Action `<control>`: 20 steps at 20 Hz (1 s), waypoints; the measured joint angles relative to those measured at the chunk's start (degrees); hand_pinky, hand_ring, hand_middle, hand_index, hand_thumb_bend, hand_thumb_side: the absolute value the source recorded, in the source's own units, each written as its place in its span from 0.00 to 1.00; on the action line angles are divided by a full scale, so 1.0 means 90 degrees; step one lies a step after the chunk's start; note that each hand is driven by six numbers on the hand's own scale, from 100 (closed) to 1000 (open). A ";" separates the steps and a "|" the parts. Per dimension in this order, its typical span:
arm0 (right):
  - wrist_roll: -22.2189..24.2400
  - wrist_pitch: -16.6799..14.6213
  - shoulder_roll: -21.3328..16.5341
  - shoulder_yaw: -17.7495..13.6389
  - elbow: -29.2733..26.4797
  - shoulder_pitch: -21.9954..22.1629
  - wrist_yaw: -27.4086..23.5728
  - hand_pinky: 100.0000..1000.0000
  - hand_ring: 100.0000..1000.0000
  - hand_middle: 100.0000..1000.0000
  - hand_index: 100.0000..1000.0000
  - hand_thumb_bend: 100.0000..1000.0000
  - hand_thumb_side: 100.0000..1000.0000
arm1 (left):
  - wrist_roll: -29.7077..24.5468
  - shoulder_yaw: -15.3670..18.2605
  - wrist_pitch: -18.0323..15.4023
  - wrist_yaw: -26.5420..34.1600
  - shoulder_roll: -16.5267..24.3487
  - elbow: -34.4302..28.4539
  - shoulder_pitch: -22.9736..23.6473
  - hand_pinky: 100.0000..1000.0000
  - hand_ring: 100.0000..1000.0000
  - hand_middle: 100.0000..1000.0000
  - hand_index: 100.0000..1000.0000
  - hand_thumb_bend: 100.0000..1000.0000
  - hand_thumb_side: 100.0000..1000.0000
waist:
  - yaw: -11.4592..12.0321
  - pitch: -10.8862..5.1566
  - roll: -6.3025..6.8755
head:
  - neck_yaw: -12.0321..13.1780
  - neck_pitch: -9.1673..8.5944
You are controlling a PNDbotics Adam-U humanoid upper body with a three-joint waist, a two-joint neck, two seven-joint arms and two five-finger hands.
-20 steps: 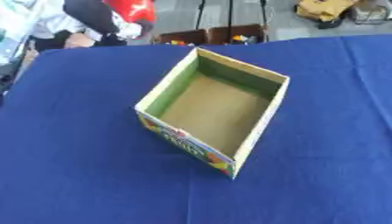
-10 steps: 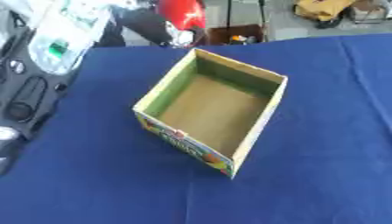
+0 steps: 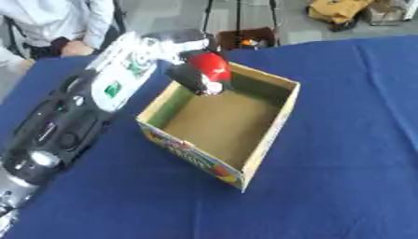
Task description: Pick up objects on the table and place them in the box.
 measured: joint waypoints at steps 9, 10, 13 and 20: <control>0.0001 0.0000 0.0043 -0.0001 0.0000 -0.0007 -0.0012 0.72 0.72 0.69 0.80 0.00 1.00 | -0.0258 0.0049 -0.0596 0.0590 -0.0148 0.0674 0.0090 0.26 0.64 0.71 0.91 0.35 0.48 | -0.0053 0.0001 0.0027 | -0.0032 0.0003; 0.0000 0.0000 0.0048 -0.0001 0.0000 -0.0007 -0.0012 0.72 0.72 0.69 0.80 0.00 1.00 | -0.0293 0.0054 -0.0644 0.0620 -0.0158 0.0708 0.0100 0.26 0.64 0.71 0.91 0.35 0.48 | -0.0053 0.0001 0.0027 | -0.0032 0.0003; 0.0000 0.0000 0.0048 -0.0002 0.0000 -0.0007 -0.0013 0.72 0.72 0.69 0.80 0.00 1.00 | -0.0316 0.0096 -0.0755 0.0654 -0.0176 0.0764 0.0110 0.29 0.68 0.74 0.96 0.40 0.49 | -0.0053 0.0001 0.0027 | -0.0032 0.0006; -0.0001 0.0000 0.0049 -0.0002 0.0000 -0.0001 -0.0013 0.72 0.72 0.69 0.80 0.00 1.00 | -0.0181 0.0164 -0.0905 0.0641 -0.0178 0.0717 0.0113 0.34 0.73 0.76 0.98 0.42 0.54 | -0.0062 0.0001 0.0027 | -0.0034 0.0010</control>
